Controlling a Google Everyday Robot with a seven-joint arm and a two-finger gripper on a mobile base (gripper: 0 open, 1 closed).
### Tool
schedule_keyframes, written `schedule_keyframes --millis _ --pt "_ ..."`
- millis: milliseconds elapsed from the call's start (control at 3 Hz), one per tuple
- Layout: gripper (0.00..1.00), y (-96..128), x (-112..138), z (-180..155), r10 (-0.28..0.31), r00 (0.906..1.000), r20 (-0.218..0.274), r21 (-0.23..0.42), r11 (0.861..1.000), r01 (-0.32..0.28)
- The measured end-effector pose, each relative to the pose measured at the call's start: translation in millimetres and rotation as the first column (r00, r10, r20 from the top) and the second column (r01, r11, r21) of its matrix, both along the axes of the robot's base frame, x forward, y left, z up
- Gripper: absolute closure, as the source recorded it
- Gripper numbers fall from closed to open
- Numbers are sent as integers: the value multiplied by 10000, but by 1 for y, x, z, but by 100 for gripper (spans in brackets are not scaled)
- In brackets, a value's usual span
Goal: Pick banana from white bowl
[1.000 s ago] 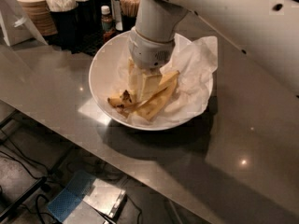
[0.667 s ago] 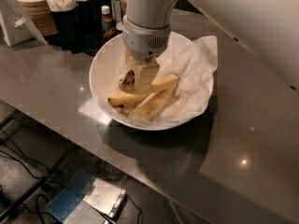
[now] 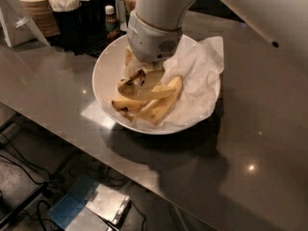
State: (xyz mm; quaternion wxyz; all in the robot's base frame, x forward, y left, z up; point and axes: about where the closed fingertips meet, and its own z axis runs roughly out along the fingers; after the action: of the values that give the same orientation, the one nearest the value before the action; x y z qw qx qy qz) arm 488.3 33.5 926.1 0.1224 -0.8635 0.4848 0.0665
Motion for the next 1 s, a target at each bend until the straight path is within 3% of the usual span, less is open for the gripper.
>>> schedule_keyframes --millis 333,667,1000 --pt "100 -8 -43 9 521 9961 710 1736 9828 -638" --pt "100 -26 -84 10 142 9858 1674 2874 9558 -625" --pt "100 -68 -87 12 -1414 9532 2671 4121 9109 197"
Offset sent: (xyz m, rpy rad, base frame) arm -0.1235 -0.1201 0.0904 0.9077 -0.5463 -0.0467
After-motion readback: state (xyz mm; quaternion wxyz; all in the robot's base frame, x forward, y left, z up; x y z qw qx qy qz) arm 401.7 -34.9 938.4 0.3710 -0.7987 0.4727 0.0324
